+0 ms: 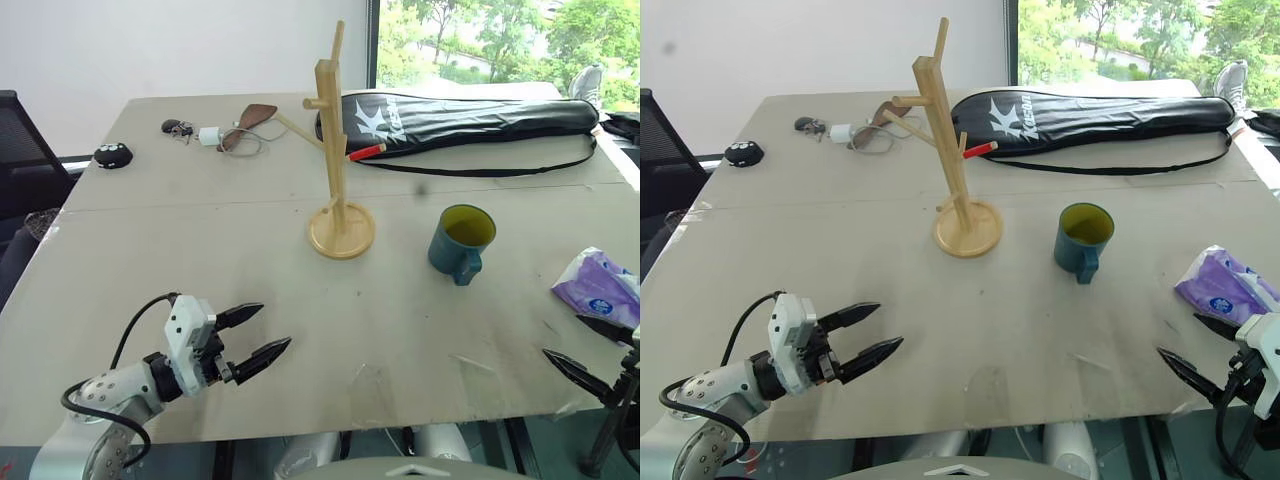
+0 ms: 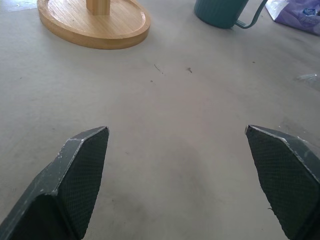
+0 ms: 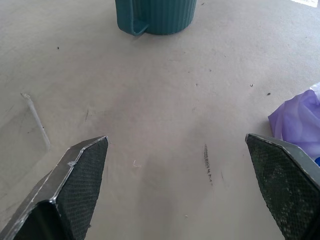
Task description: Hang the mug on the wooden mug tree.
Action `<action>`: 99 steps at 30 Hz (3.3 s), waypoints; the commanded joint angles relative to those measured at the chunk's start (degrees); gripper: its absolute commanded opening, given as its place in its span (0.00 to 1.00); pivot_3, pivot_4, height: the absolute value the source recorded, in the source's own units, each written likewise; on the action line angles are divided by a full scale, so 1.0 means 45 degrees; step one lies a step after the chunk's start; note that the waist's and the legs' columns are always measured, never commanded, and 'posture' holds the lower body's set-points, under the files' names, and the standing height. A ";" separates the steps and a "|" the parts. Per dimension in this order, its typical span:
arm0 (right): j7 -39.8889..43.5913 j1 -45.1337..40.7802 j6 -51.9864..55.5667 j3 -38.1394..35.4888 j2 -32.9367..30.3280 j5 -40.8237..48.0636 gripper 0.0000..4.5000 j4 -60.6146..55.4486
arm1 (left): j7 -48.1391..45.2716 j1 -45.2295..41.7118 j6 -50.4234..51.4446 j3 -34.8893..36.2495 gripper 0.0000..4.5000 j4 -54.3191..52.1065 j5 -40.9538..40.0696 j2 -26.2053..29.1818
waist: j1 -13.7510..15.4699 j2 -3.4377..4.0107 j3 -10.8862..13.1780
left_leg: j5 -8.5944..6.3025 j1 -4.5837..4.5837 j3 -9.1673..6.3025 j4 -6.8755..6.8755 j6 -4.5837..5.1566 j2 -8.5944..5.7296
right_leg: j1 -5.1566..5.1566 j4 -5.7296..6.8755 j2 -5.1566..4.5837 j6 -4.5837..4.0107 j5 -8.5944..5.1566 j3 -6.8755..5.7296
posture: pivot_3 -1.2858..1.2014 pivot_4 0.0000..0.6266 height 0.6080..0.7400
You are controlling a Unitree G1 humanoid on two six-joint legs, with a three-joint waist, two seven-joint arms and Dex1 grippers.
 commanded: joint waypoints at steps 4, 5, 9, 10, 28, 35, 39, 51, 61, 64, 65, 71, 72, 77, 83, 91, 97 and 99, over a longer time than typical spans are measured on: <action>-0.1278 -0.2705 0.1768 0.1511 -0.0153 0.0877 0.99 -0.1274 | -0.1151 -0.1232 -0.0009 -0.0101 1.00 -0.1036 -0.1396 0.0298 | -0.0140 -0.0018 0.0020 | 0.0001 -0.0001 0.0007 0.0017 -0.0002 0.0003 | 0.0001 0.0011 0.0002 -0.0013 0.0010 0.0002 | 0.52 0.24 1.00; -0.1243 -0.3040 0.2207 0.1704 -0.0172 0.1175 0.99 -0.1223 | -0.1478 -0.1311 -0.0212 -0.0153 1.00 -0.1102 -0.1567 0.0201 | -0.0150 -0.0010 0.0017 | 0.0002 -0.0002 0.0011 0.0023 -0.0003 0.0003 | 0.0001 0.0015 0.0001 -0.0021 0.0017 0.0004 | 0.52 0.24 1.00; -0.1213 -0.4616 0.2585 0.2802 -0.0133 0.1045 0.99 -0.0555 | -0.2891 -0.1388 -0.0027 -0.0418 1.00 -0.1528 -0.2241 0.0698 | -0.0165 -0.0002 0.0008 | 0.0002 0.0000 -0.0002 0.0011 -0.0001 0.0005 | -0.0001 0.0005 0.0003 -0.0020 0.0017 -0.0011 | 0.52 0.24 1.00; -0.1147 -0.4985 0.2616 0.3147 -0.0135 0.0907 0.99 -0.0289 | -0.3118 -0.1465 0.0135 -0.0490 1.00 -0.1596 -0.2419 0.0876 | -0.0170 0.0002 0.0011 | 0.0001 -0.0013 -0.0007 0.0003 -0.0001 0.0006 | -0.0013 -0.0008 0.0005 -0.0020 0.0017 -0.0019 | 0.52 0.24 1.00; -0.0017 -0.7690 0.2392 0.5941 0.0541 0.0309 0.99 0.1270 | -0.3805 -0.1365 0.0590 -0.0408 1.00 -0.2376 -0.3072 0.1555 | -0.0166 0.0006 0.0014 | 0.0002 -0.0035 -0.0029 0.0002 -0.0001 0.0006 | -0.0018 -0.0034 0.0002 -0.0021 0.0018 -0.0045 | 0.52 0.24 1.00; 0.0143 -0.7806 0.2368 0.6117 0.0603 0.0267 0.99 0.1436 | -0.3062 -0.1700 0.1186 -0.0372 1.00 -0.3048 -0.3610 0.1828 | -0.0183 0.0009 0.0016 | 0.0002 -0.0038 -0.0035 0.0004 -0.0001 0.0006 | -0.0017 -0.0035 0.0002 -0.0021 0.0018 -0.0052 | 0.52 0.24 1.00; -0.0089 -0.8056 0.2535 0.6301 0.0803 0.0245 0.99 0.1311 | -0.2627 -0.2004 0.1545 -0.0389 1.00 -0.3246 -0.3909 0.1951 | -0.0193 0.0009 0.0016 | 0.0002 -0.0038 -0.0034 0.0003 -0.0001 0.0006 | -0.0018 -0.0035 0.0003 -0.0021 0.0018 -0.0050 | 0.52 0.24 1.00; -0.0089 -0.8521 0.2533 0.6524 0.1122 0.0056 0.01 0.1931 | -0.2310 -0.1726 0.1339 -0.0172 1.00 -0.3037 -0.3620 0.1749 | -0.0183 0.0010 0.0016 | 0.0002 -0.0038 -0.0034 0.0003 -0.0001 0.0006 | -0.0018 -0.0035 0.0003 -0.0022 0.0018 -0.0052 | 0.52 0.24 1.00; -0.0240 -0.9220 0.2599 0.6093 0.1077 0.0479 0.01 0.1218 | -0.1685 -0.1268 0.0237 0.0638 1.00 -0.2176 -0.3332 0.0484 | -0.0202 0.0015 0.0019 | 0.0001 -0.0036 -0.0030 0.0004 -0.0001 0.0005 | -0.0017 -0.0038 0.0003 -0.0021 0.0019 -0.0047 | 0.52 0.24 1.00; -0.0808 -1.0572 0.3325 0.6074 0.0948 0.0822 0.01 0.0352 | -0.0861 -0.1108 -0.0240 0.0893 1.00 -0.2280 -0.3234 -0.0466 | -0.0232 0.0024 0.0024 | 0.0002 -0.0036 -0.0028 0.0004 -0.0002 0.0007 | -0.0023 -0.0033 0.0005 -0.0021 0.0019 -0.0043 | 0.52 0.24 1.00; -0.1066 -1.1147 0.3701 0.6145 0.0879 0.0867 0.01 0.0160 | -0.0641 -0.1069 -0.0389 0.0948 1.00 -0.2303 -0.3172 -0.0719 | -0.0232 0.0023 0.0025 | 0.0002 -0.0036 -0.0023 0.0004 -0.0001 0.0007 | -0.0026 -0.0030 0.0004 -0.0021 0.0019 -0.0038 | 0.52 0.24 1.00; -0.1881 -1.4520 0.5972 0.7026 0.0427 0.0654 0.01 0.0328 | -0.0633 -0.1161 -0.2285 0.1346 1.00 -0.1741 -0.2501 -0.2024 | -0.0149 0.0004 0.0019 | 0.0001 -0.0058 -0.0045 0.0008 -0.0002 0.0006 | -0.0026 -0.0048 -0.0002 -0.0022 0.0019 -0.0071 | 0.52 0.24 1.00; -0.1940 -1.5073 0.6241 0.7164 0.0447 0.0632 0.01 0.0416 | -0.0935 -0.1115 -0.2438 0.1582 1.00 -0.1566 -0.2749 -0.2071 | -0.0167 0.0004 0.0019 | 0.0001 -0.0065 -0.0050 0.0008 -0.0002 0.0007 | -0.0025 -0.0060 -0.0003 -0.0022 0.0019 -0.0079 | 0.52 0.24 1.00; -0.2136 -1.6778 0.7463 0.7489 0.0623 0.0785 0.01 0.0690 | -0.1659 -0.0944 -0.2648 0.2135 1.00 -0.0790 -0.3099 -0.1955 | -0.0187 0.0003 0.0020 | 0.0002 -0.0081 -0.0064 -0.0010 -0.0002 0.0007 | -0.0038 -0.0089 -0.0003 -0.0023 0.0019 -0.0097 | 0.52 0.24 1.00; -0.1945 -1.8186 0.8108 0.8138 0.0845 0.0715 0.01 0.0991 | -0.1861 -0.0890 -0.2388 0.2030 1.00 -0.0665 -0.3305 -0.1703 | -0.0213 0.0006 0.0023 | 0.0001 -0.0096 -0.0069 -0.0005 0.0000 0.0005 | -0.0037 -0.0108 -0.0012 -0.0022 0.0020 -0.0114 | 0.52 0.24 1.00; -0.2094 -1.9155 0.8181 0.8836 0.1487 0.0165 0.01 0.1554 | -0.1691 -0.0680 -0.2357 0.1848 1.00 -0.0995 -0.3177 -0.1760 | -0.0243 0.0008 0.0023 | 0.0001 -0.0096 -0.0075 -0.0006 0.0000 0.0006 | -0.0038 -0.0107 -0.0010 -0.0023 0.0020 -0.0120 | 0.52 0.24 1.00; -0.2156 -1.9278 0.7591 0.9510 0.2020 -0.0646 0.01 0.1733 | -0.1554 -0.0276 -0.2413 0.1920 1.00 -0.1267 -0.3184 -0.1823 | -0.0261 0.0008 0.0023 | 0.0001 -0.0097 -0.0074 -0.0006 0.0000 0.0006 | -0.0041 -0.0106 -0.0011 -0.0023 0.0020 -0.0124 | 0.52 0.24 1.00; -0.2189 -1.9337 0.7314 0.9708 0.2259 -0.0981 0.01 0.2087 | -0.1524 -0.0194 -0.2439 0.1908 1.00 -0.1317 -0.3174 -0.1852 | -0.0297 0.0008 0.0023 | 0.0001 -0.0097 -0.0071 -0.0006 0.0000 0.0006 | -0.0041 -0.0106 -0.0012 -0.0023 0.0020 -0.0122 | 0.52 0.24 1.00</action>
